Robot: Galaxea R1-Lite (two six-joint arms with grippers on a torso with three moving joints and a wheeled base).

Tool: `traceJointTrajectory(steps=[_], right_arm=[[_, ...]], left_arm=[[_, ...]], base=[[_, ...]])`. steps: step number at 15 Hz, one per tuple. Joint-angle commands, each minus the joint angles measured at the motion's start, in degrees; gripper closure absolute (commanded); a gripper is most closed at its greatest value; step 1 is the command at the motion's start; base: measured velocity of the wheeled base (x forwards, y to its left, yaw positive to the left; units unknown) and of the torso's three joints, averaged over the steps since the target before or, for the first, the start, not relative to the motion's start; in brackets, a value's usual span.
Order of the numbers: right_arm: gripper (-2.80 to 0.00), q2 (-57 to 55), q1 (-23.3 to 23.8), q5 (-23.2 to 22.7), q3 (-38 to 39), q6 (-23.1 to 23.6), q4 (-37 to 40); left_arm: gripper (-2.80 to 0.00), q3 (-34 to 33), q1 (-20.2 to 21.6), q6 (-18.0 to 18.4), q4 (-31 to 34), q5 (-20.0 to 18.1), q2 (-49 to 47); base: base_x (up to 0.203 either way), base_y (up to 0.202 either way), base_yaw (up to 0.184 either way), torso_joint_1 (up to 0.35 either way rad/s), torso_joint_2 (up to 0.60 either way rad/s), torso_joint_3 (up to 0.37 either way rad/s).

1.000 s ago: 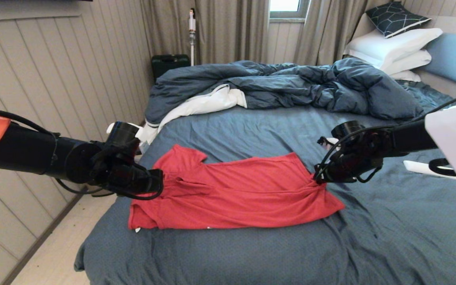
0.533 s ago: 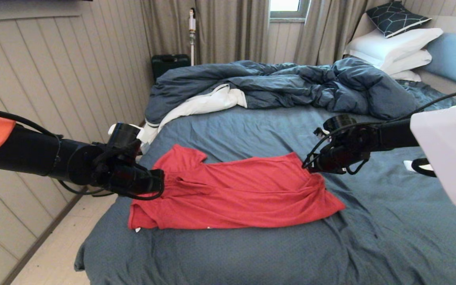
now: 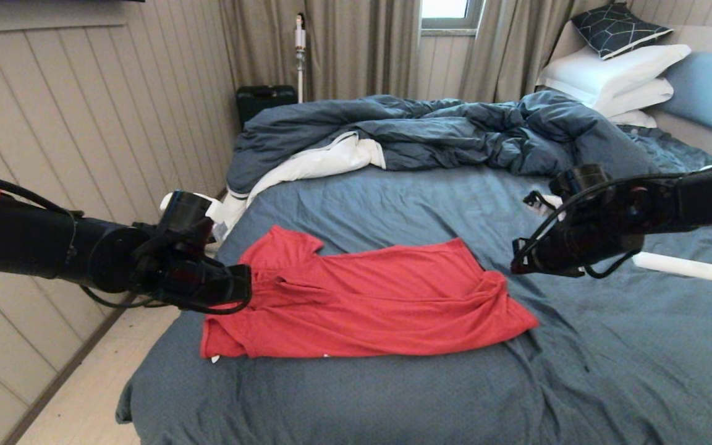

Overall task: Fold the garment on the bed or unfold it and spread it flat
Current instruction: Fold the red T-shirt

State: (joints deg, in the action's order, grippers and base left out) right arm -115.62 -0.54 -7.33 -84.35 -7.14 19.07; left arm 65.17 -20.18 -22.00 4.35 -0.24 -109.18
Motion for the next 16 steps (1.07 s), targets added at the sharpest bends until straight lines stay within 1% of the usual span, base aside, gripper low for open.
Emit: traceJointTrajectory(steps=[1, 3, 5, 13, 16], right_arm=[[-2.8, 4.68, 0.91, -0.3, 5.62, 1.29, 0.06], [-2.8, 4.28, 1.07, -0.65, 8.41, 3.35, 0.01], [-2.8, 2.81, 0.94, -0.59, 9.07, 3.67, 0.0], [-2.8, -4.86, -0.78, -0.66, 6.7, 3.55, -1.16], [-2.8, -5.61, -1.51, -0.67, 6.39, 3.45, -1.14]], left_arm=[[0.0, -0.77, -0.13, -0.23, 0.08, -0.05, 1.42], [0.0, -1.31, -0.3, -0.32, 0.04, -0.11, 1.42], [0.0, -1.45, -0.39, -0.23, -0.05, -0.2, 1.24], [0.0, -1.71, -0.39, -0.14, -0.13, -0.37, -0.26], [0.0, -1.98, -0.39, -0.14, -0.39, -0.37, -0.6]], base=[[0.0, 0.0, 0.0, 0.0, 0.0, 0.0], [0.0, 0.0, 0.0, 0.0, 0.0, 0.0], [0.0, 0.0, 0.0, 0.0, 0.0, 0.0], [0.0, 0.0, 0.0, 0.0, 0.0, 0.0], [0.0, 0.0, 0.0, 0.0, 0.0, 0.0]])
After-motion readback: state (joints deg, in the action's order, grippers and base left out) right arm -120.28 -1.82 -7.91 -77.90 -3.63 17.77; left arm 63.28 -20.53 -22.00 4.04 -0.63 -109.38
